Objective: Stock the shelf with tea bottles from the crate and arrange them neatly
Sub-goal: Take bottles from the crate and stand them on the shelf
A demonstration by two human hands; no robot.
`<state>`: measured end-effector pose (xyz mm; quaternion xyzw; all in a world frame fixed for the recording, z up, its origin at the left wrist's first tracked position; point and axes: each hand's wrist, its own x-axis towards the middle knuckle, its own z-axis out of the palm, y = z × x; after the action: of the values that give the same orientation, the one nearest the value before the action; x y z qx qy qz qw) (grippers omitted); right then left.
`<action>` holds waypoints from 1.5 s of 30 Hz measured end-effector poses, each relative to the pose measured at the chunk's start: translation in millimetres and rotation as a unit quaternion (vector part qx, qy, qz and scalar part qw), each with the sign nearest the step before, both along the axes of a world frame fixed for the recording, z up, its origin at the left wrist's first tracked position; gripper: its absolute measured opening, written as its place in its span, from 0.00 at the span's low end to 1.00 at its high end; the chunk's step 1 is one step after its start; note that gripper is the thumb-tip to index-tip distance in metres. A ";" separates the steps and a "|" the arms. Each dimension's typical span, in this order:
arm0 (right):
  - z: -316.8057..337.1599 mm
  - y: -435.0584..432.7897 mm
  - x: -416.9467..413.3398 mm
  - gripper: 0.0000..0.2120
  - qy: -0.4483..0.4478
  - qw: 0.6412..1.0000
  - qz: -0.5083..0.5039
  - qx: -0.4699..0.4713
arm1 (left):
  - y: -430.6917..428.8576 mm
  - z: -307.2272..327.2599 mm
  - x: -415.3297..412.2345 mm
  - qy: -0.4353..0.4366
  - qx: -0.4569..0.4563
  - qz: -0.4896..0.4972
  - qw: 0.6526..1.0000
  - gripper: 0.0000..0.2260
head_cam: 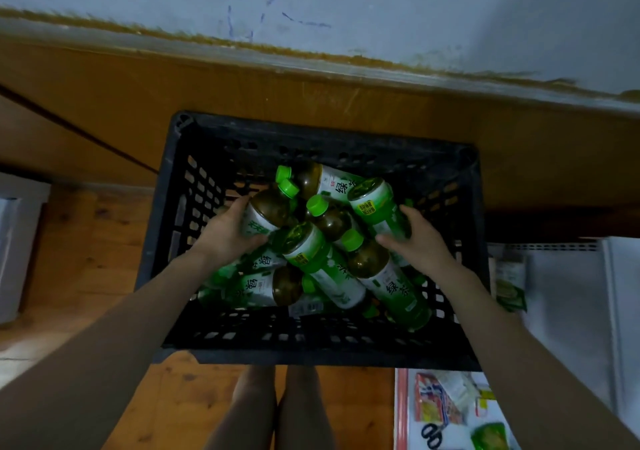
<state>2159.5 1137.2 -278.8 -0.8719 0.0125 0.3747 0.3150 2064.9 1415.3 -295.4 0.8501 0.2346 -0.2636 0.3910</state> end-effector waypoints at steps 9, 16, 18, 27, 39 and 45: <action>-18.3 -0.3 -2.0 0.28 -0.034 0.999 -0.011 0.026 | 2.8 -6.8 0.3 -0.005 -0.109 0.074 0.991 0.37; 42.9 -1.8 8.6 0.27 -0.165 0.986 0.019 0.023 | -2.0 60.3 7.7 -0.121 -0.067 0.036 0.990 0.37; 71.4 -2.2 7.5 0.27 -0.189 0.981 0.013 0.025 | -6.3 93.0 13.2 -0.159 -0.067 0.029 0.985 0.37; 179.6 -51.2 -60.5 0.22 -0.193 0.965 -0.175 0.041 | -67.5 197.8 26.1 -0.246 -0.096 -0.052 0.963 0.38; 350.1 -197.8 -217.8 0.12 -0.366 0.878 -0.306 -0.031 | -245.9 332.1 -11.3 -0.352 -0.218 -0.164 0.895 0.31; 428.3 -249.7 -314.7 0.08 -0.409 0.846 -0.341 -0.033 | -330.7 394.9 -69.5 -0.374 -0.310 -0.170 0.858 0.30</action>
<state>1844.8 887.5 149.5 -0.8971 0.1911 -0.1472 0.3703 1995.4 1084.6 99.5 0.7463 -0.1714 -0.0476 0.6413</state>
